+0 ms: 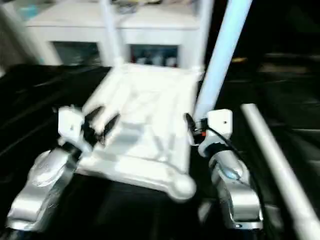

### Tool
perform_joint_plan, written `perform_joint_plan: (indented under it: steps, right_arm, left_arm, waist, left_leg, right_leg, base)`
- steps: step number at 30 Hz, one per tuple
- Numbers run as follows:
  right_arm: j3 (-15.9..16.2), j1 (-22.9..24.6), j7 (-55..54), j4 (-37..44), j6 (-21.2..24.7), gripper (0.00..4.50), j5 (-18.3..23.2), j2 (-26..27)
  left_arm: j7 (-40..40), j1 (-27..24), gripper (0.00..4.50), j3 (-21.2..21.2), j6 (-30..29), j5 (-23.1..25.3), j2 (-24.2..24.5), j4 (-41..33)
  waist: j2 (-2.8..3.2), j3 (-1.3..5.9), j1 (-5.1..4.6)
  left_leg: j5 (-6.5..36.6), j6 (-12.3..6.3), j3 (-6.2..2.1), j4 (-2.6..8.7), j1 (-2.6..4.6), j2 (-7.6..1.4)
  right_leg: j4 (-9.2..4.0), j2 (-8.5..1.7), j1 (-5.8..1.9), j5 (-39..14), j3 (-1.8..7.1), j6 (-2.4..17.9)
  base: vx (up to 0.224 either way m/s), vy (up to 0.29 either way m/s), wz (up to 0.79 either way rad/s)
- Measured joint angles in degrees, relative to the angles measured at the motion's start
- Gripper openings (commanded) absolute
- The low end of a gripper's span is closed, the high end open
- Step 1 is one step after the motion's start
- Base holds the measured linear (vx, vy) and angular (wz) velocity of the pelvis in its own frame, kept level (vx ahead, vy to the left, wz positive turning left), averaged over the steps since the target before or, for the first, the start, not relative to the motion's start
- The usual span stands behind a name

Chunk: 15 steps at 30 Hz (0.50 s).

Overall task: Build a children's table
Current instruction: Move to table

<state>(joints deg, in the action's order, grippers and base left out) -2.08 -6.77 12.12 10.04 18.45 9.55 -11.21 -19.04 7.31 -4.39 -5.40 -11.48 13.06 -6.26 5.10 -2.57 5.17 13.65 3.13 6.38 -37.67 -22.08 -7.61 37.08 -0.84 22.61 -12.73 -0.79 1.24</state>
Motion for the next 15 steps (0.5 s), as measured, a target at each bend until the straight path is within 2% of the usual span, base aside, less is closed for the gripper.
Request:
perform_joint_plan:
  steps: [1, 2, 4, 8, 12, 13, 15]
  right_arm:
    - [-0.20, 0.20, 0.16, 0.38, 0.11, 1.86, -0.05, -0.25]
    - [-0.35, 0.25, 0.20, 0.49, 0.19, 1.86, -0.07, -0.21]
    - [-0.39, 0.30, -0.06, 0.50, 0.22, 1.86, -0.42, 0.10]
    - [0.60, 0.35, -0.32, 0.49, 0.91, 1.86, -0.76, 0.94]
    - [2.08, 0.35, 1.37, 0.50, 1.01, 1.86, -0.79, -0.76]
    - [2.36, 0.31, 2.55, 0.50, 1.03, 1.86, -0.69, -1.42]
    - [2.62, 0.05, 4.87, 0.54, 1.38, 1.86, -0.34, -3.36]
  left_arm:
    - [1.19, 0.24, 2.94, 0.12, -0.28, 0.05, -0.78, 0.25]
    - [1.89, 0.36, 2.94, 0.19, -0.35, 0.07, -1.28, 0.50]
    - [3.54, 0.70, 2.94, 0.59, 0.12, 0.33, -2.41, 1.27]
    - [5.01, 1.35, 2.94, 1.88, 0.75, -0.10, -3.70, 2.50]
    - [1.18, -0.14, 2.94, 1.66, 0.81, -2.39, -3.52, 2.43]
    - [-1.24, -0.71, 3.11, 1.43, 0.62, -3.59, -2.60, 2.27]
    - [-5.20, -1.43, 3.28, 0.98, -0.44, -5.64, -0.85, 2.11]
  waist:
    - [-0.07, -0.05, -0.20]
    - [-0.12, -0.11, -0.32]
    - [-0.36, -0.22, -0.79]
    - [-0.83, -0.35, -1.83]
    - [-1.42, -0.27, -2.40]
    - [-1.91, -0.39, -2.66]
    - [-2.53, -0.44, -2.62]
  left_leg:
    - [-0.05, -0.06, 0.84, 0.29, 0.35, -0.16]
    - [-0.09, -0.13, 1.33, 0.50, 0.70, -0.24]
    - [-0.09, -0.14, 1.92, 0.75, 1.28, -0.28]
    - [-0.17, -0.26, 1.93, 0.81, 1.10, -0.28]
    - [-0.41, -0.37, 1.97, 0.86, 0.97, -0.29]
    - [-0.42, -0.37, 2.02, 0.98, 0.97, -0.29]
    - [-0.47, -0.31, 2.02, 1.12, 0.96, -0.30]
  right_leg:
    - [0.01, -0.41, -0.21, 0.01, -0.01, -0.10]
    - [-0.01, -0.61, -0.43, -0.04, 0.03, -0.24]
    - [-0.09, -0.91, -0.84, -0.33, 0.08, -0.73]
    - [-0.15, -1.00, -0.75, -0.24, 0.02, -0.88]
    - [-0.09, -1.02, -0.71, -0.05, 0.00, -0.99]
    - [-0.08, -1.02, -0.69, -0.04, 0.01, -1.01]
    - [-0.10, -1.02, -0.60, -0.05, -0.04, -1.02]
  base:
    - [-0.059, 0.017, 0.12]
    - [-0.059, 0.017, 0.12]
    - [-0.058, 0.019, 0.03]
    - [-0.014, 0.005, 0.00]
    - [0.000, 0.000, 0.00]
    - [0.000, 0.000, 0.00]
    - [0.000, 0.000, 0.00]
